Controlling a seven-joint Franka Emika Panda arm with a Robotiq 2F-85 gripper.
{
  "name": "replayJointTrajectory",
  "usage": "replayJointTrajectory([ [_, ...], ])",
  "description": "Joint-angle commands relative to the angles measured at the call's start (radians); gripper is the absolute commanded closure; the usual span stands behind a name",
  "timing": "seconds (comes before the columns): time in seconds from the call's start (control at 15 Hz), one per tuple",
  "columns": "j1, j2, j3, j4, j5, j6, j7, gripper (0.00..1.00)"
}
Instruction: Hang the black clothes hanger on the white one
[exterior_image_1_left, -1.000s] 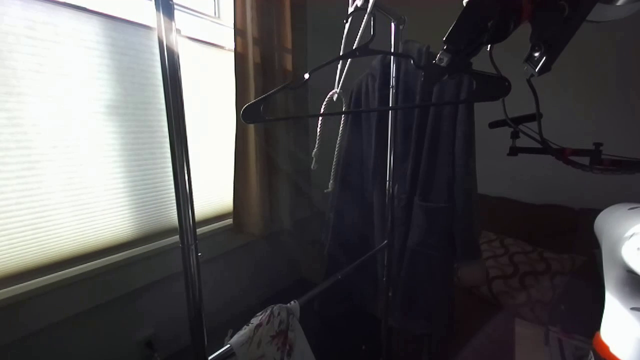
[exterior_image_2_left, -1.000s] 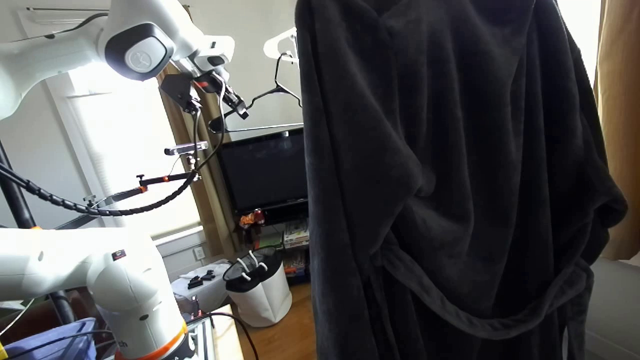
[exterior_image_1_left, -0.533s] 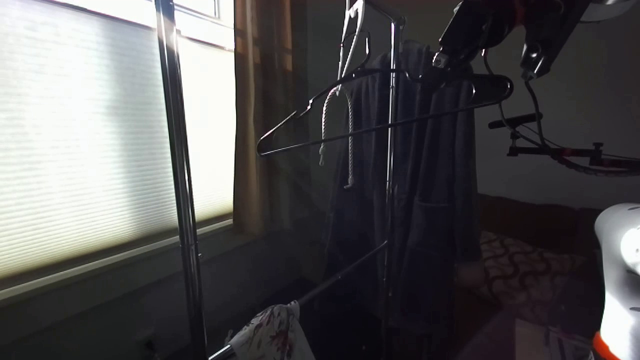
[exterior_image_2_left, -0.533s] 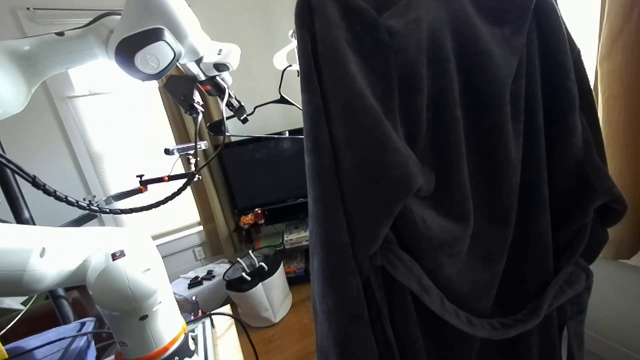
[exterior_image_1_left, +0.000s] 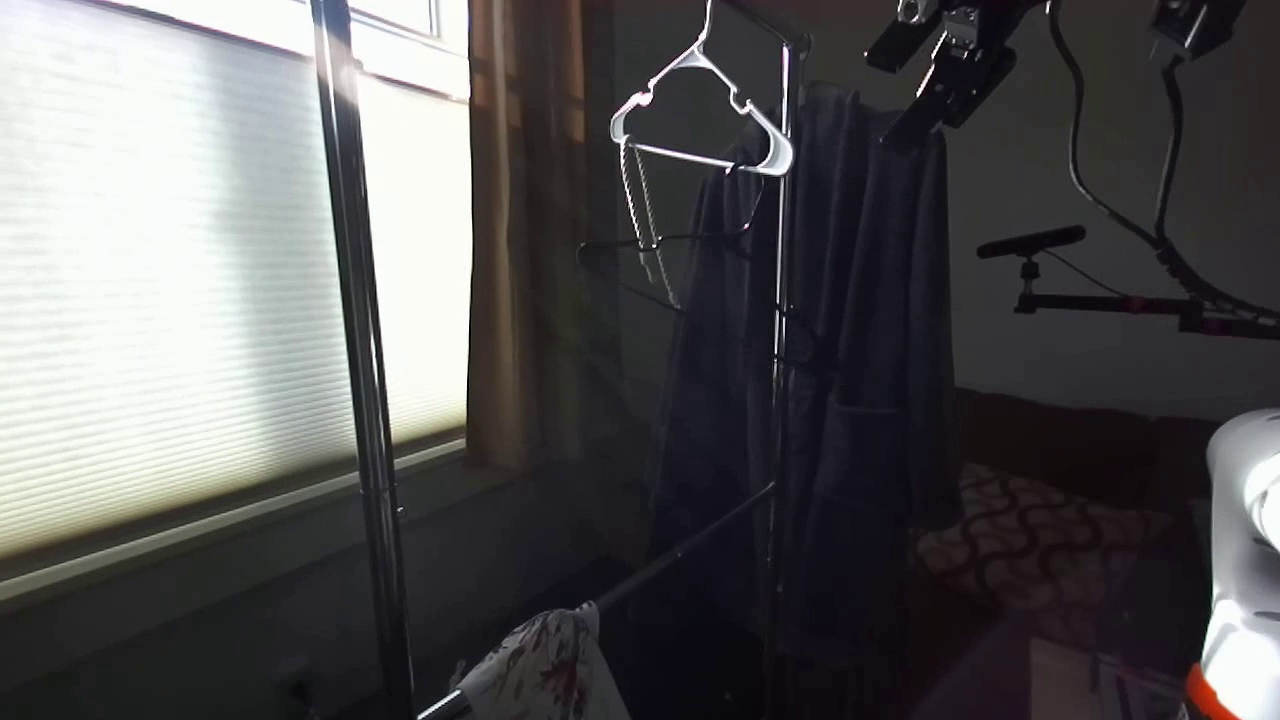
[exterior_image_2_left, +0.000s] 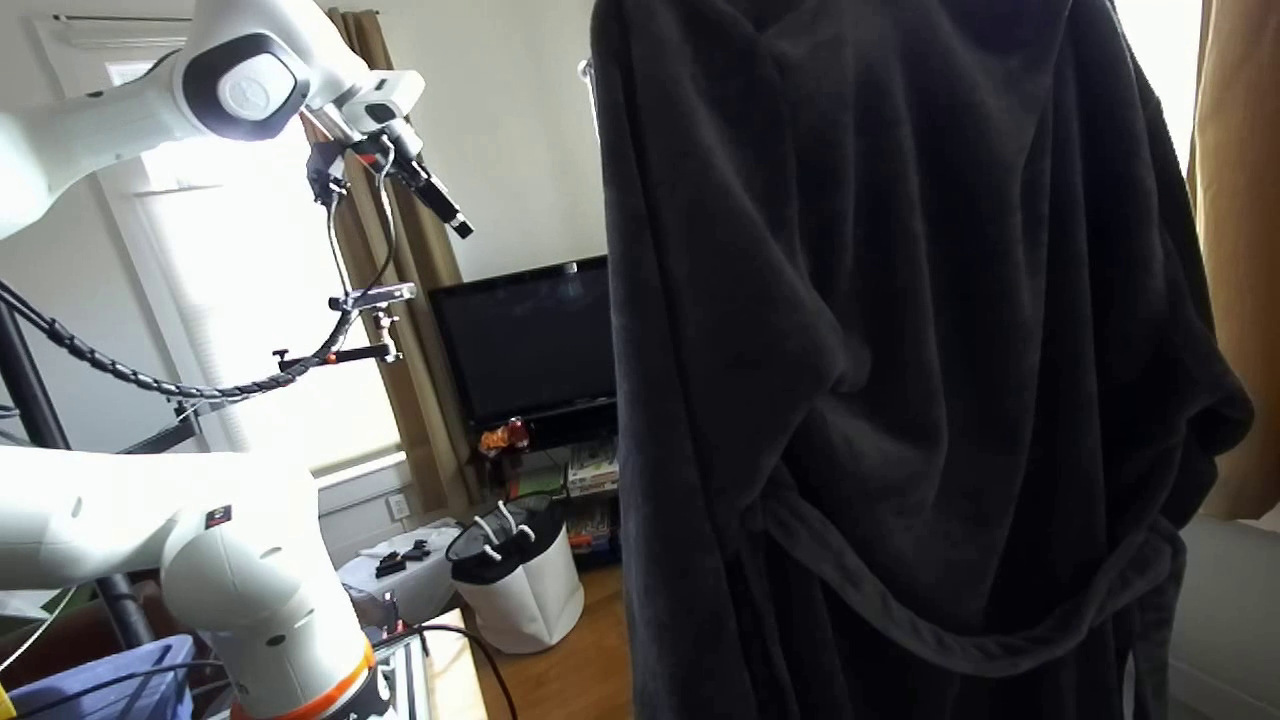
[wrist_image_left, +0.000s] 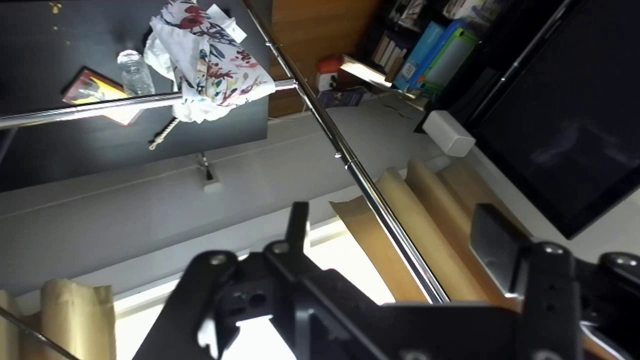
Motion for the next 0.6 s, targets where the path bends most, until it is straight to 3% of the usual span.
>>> replayJointTrajectory([
  [0.0,-0.053,0.016,0.108,0.086,-0.061,-0.086,0.095,0.00],
  [0.2,-0.069,0.043,0.139,0.078,-0.081,-0.146,0.124,0.00],
  [0.33,-0.033,0.060,0.129,0.025,-0.046,-0.086,0.056,0.00],
  [0.53,-0.041,0.060,0.129,0.037,-0.062,-0.096,0.073,0.00],
])
